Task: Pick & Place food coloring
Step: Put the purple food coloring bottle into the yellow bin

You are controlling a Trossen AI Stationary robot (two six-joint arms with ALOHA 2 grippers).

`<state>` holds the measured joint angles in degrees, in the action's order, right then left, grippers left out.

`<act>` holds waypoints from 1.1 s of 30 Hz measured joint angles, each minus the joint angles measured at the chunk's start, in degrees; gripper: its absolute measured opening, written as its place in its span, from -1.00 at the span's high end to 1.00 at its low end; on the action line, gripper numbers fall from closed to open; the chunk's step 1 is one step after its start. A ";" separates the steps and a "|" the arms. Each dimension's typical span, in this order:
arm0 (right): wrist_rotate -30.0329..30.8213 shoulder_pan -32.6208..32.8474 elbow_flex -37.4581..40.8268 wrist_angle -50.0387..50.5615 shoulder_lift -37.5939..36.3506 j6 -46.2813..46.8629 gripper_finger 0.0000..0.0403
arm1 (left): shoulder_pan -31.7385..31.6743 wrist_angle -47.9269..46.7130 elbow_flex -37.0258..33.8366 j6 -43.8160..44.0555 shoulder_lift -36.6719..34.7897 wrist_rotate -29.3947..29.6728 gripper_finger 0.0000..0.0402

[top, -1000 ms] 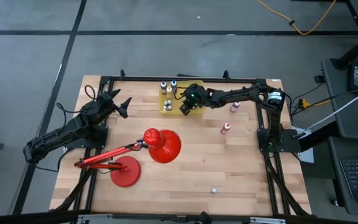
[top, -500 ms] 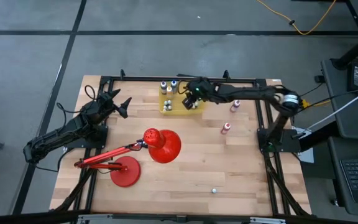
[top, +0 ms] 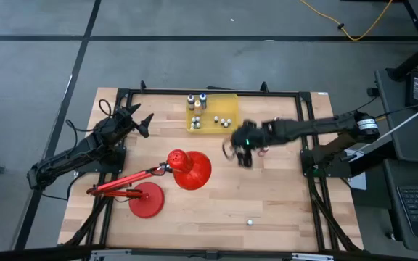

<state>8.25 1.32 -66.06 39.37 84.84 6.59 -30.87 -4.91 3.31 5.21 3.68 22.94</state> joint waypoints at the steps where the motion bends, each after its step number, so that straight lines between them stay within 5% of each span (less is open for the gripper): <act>1: -1.59 2.41 0.00 1.17 -0.35 -0.02 -0.30 | 0.00 -0.04 -0.01 -0.02 0.01 0.00 -0.82; 6: -8.19 14.96 0.00 6.06 -0.29 -2.59 -0.34 | 0.02 0.02 0.00 0.00 0.00 0.00 -0.81; 15: -8.50 31.77 0.00 6.50 5.00 -1.41 -0.31 | 0.02 0.18 0.00 0.00 0.02 -0.02 -0.82; 33: -8.87 39.17 0.00 -5.85 18.66 2.10 -0.32 | 0.02 0.17 -0.01 -0.01 0.02 -0.02 -0.82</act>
<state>-0.62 40.49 -66.06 33.53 103.49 8.69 -30.85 -4.73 3.31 5.20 3.70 22.92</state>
